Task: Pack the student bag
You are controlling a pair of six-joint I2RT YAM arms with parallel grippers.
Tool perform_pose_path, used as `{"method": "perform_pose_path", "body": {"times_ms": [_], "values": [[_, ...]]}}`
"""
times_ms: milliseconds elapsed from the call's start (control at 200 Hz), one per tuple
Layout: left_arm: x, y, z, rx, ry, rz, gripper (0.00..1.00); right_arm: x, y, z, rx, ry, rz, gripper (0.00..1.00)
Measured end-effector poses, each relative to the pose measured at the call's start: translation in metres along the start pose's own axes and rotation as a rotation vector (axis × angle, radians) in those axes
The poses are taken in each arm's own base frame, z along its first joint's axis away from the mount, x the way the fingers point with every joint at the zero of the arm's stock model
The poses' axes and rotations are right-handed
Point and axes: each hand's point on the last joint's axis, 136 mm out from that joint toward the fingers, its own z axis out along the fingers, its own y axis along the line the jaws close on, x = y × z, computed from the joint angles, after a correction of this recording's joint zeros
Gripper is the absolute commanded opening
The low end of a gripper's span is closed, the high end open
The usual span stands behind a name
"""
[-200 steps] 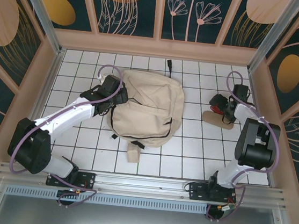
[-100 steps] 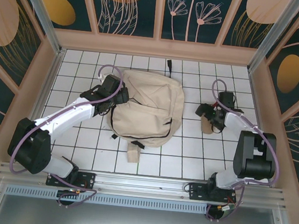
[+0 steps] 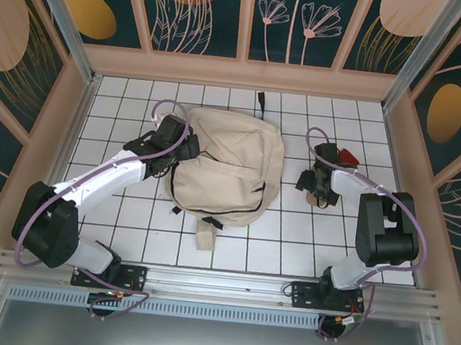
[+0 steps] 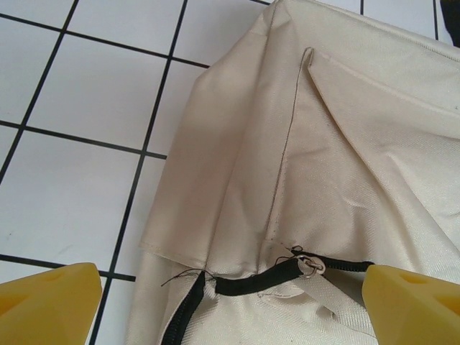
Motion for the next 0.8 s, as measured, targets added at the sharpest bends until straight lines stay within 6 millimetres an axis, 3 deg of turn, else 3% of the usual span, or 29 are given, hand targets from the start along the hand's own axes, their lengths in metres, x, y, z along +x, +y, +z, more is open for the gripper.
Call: {"method": "perform_pose_path", "body": {"times_ms": [330, 510, 600, 800], "values": [[0.004, -0.005, 0.001, 0.025, 0.022, 0.009, 0.96, -0.003, -0.005, 0.002, 0.048, -0.006, 0.005, 0.58], [0.006, -0.010, 0.000, 0.053, 0.038, 0.046, 0.95, -0.004, -0.003, -0.001, 0.044, -0.014, -0.002, 0.57], [0.003, -0.018, -0.002, 0.089, 0.044, 0.078, 0.91, -0.007, 0.009, -0.017, -0.007, -0.044, -0.016, 0.57], [0.002, -0.041, -0.007, 0.191, 0.072, 0.143, 0.87, -0.016, 0.053, -0.073, -0.226, -0.156, -0.089, 0.57]]}}
